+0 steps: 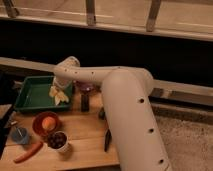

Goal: Place banana in purple bowl

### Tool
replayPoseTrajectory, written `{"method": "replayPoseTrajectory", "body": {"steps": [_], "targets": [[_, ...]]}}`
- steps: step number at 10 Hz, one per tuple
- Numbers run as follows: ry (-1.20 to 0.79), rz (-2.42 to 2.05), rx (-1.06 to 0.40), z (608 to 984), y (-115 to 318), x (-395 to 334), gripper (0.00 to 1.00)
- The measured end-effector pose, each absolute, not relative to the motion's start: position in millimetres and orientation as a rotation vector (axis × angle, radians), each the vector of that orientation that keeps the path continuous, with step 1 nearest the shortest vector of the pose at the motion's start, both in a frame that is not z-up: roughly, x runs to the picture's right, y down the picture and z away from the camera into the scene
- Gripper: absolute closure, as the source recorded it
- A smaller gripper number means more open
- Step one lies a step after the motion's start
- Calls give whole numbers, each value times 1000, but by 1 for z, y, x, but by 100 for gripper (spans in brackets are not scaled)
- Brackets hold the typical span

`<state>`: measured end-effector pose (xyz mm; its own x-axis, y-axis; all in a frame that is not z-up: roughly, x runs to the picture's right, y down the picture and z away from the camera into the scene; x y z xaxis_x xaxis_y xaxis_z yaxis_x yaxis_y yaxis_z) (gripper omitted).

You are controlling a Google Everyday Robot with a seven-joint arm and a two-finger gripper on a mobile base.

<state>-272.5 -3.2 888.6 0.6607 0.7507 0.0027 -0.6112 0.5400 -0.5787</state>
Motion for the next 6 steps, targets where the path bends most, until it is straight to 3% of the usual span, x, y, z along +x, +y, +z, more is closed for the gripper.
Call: {"method": "replayPoseTrajectory", "body": {"steps": [6], "targets": [[-236,823,-615,932,19,-280,30]]}}
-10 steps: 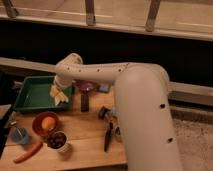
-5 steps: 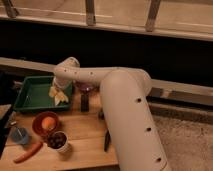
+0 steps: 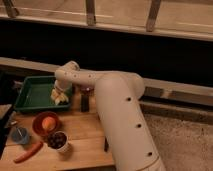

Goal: Place banana in purple bowl

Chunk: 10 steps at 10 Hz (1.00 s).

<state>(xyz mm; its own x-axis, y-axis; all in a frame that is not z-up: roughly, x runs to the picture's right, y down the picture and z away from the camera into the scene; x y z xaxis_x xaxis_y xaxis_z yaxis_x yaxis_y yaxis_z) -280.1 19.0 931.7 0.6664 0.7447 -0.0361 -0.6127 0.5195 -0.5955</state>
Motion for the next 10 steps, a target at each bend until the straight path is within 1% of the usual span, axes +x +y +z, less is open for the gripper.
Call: {"method": "replayPoseTrajectory", "body": {"steps": [3,4,5,7,9,10], "targets": [[-234,827,-632,944,24,-286,30],[-232,829,-637,948,25,-287,32],[-232,827,-640,950,26,-290,40],[-240,807,-642,948,27,-297,60],[-248,801,-650,946,27,-297,83],[-254,804,-653,944,27,-297,91]]}}
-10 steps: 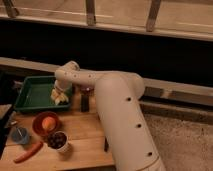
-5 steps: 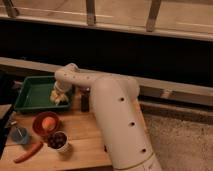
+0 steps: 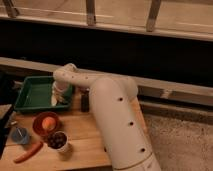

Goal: Place banana in purple bowl

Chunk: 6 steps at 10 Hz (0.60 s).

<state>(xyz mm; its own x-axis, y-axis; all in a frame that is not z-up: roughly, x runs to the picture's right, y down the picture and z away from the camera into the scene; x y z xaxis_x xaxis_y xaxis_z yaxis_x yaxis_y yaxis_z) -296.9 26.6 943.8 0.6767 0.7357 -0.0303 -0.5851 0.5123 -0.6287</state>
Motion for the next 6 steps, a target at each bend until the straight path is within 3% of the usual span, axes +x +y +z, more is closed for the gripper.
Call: {"method": "replayPoseTrajectory", "body": {"steps": [1,6], "targets": [[-263,806,-655,940,26,-296,99],[-346,833,-606,904,-12,-289,100]]}}
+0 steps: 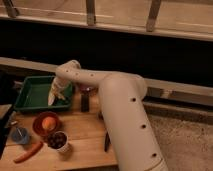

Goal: Place banana in purple bowl

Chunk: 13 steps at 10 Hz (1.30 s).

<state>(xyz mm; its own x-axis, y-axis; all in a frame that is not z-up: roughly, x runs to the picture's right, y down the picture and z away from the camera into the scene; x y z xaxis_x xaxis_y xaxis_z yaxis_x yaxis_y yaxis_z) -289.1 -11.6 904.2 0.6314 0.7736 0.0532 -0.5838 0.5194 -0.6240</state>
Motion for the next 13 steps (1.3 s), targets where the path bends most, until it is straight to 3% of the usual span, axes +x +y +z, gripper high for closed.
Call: {"method": "replayPoseTrajectory", "body": {"steps": [5,7,13], "targets": [[-295,909,-432,892,-98,-217,100],[-240,951,-376,893,-114,-175,100],[-118,1147,-339,884,-78,-51,100]]}}
